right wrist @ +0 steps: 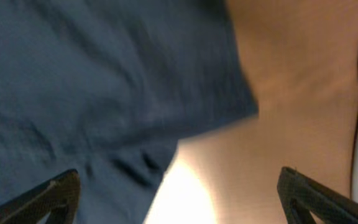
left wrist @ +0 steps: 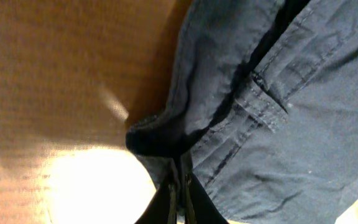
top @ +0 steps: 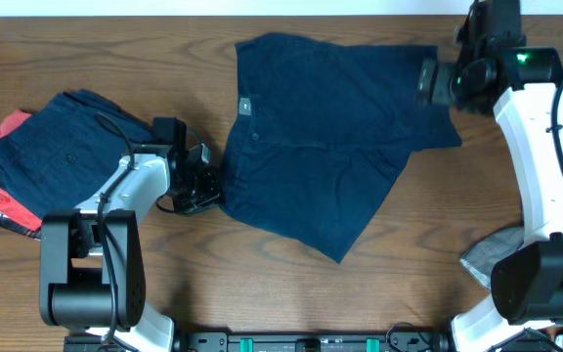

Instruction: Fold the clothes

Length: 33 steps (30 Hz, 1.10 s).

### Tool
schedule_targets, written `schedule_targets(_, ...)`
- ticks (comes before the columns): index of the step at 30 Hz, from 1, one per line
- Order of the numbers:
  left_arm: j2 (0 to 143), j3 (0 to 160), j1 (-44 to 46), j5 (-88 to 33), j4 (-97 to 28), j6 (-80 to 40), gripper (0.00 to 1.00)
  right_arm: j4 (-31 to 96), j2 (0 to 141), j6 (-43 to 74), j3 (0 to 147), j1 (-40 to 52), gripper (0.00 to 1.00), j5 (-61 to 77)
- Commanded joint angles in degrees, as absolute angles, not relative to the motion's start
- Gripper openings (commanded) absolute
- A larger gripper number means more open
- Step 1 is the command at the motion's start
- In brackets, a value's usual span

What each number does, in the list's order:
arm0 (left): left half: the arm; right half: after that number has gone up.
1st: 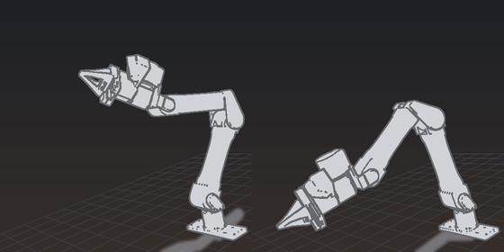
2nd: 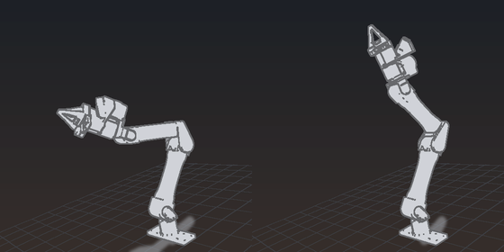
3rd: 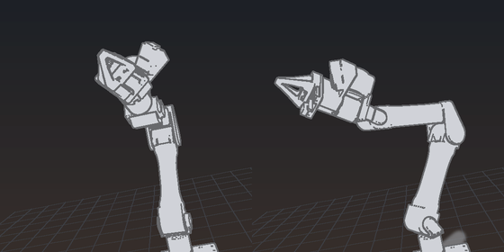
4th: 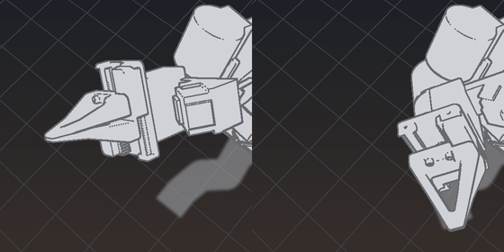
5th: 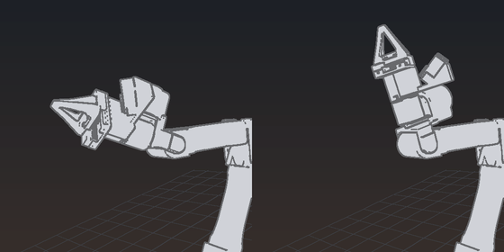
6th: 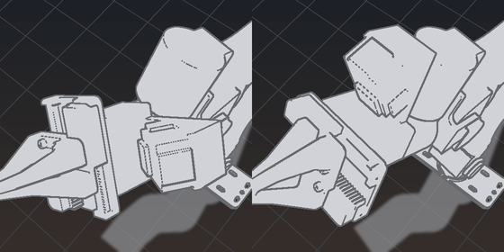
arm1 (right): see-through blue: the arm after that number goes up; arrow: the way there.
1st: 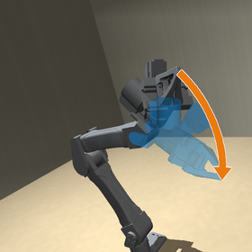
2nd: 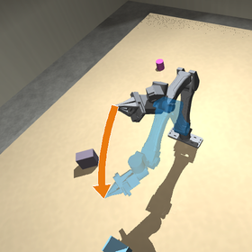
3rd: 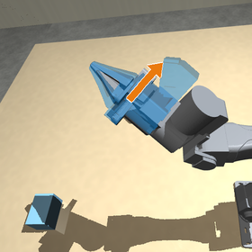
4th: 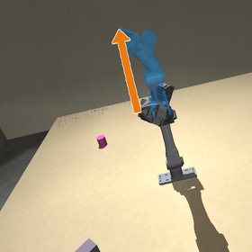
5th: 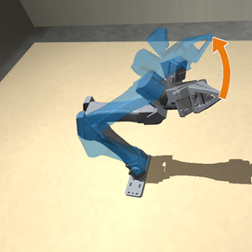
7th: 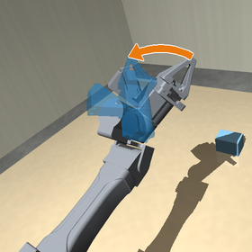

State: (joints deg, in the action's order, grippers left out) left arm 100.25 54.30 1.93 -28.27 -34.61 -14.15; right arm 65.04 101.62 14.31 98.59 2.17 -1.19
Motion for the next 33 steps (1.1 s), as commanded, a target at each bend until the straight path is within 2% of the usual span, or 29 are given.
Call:
schedule_targets(1,99.5,54.3,1.6,-28.0,-33.1,-14.4,0.06,69.6,101.6,13.5,96.7,2.3,0.99,-1.1)
schedule_targets(4,99.4,54.4,1.6,-28.6,-32.4,-15.2,0.06,72.7,101.6,13.7,93.6,2.3,0.99,-0.3)
schedule_targets(8,97.4,54.4,1.6,-35.8,-32.2,-15.2,0.06,74.2,101.6,10.2,86.5,3.5,0.99,7.9)
schedule_targets(11,94.2,54.4,1.5,-35.8,-31.8,-15.2,0.06,73.5,101.6,10.0,80.2,4.6,0.99,11.5)
schedule_targets(23,86.8,54.3,1.0,-32.3,-34.8,-15.2,0.06,52.1,101.6,10.6,60.6,7.1,0.97,23.5)
schedule_targets(30,86.8,54.3,1.0,-30.3,-39.0,-15.1,0.06,40.3,101.6,13.5,52.2,7.2,0.73,29.6)
schedule_targets(33,86.8,54.3,1.0,-29.9,-39.9,-15.1,0.06,36.9,101.6,13.6,50.6,7.2,0.49,29.6)
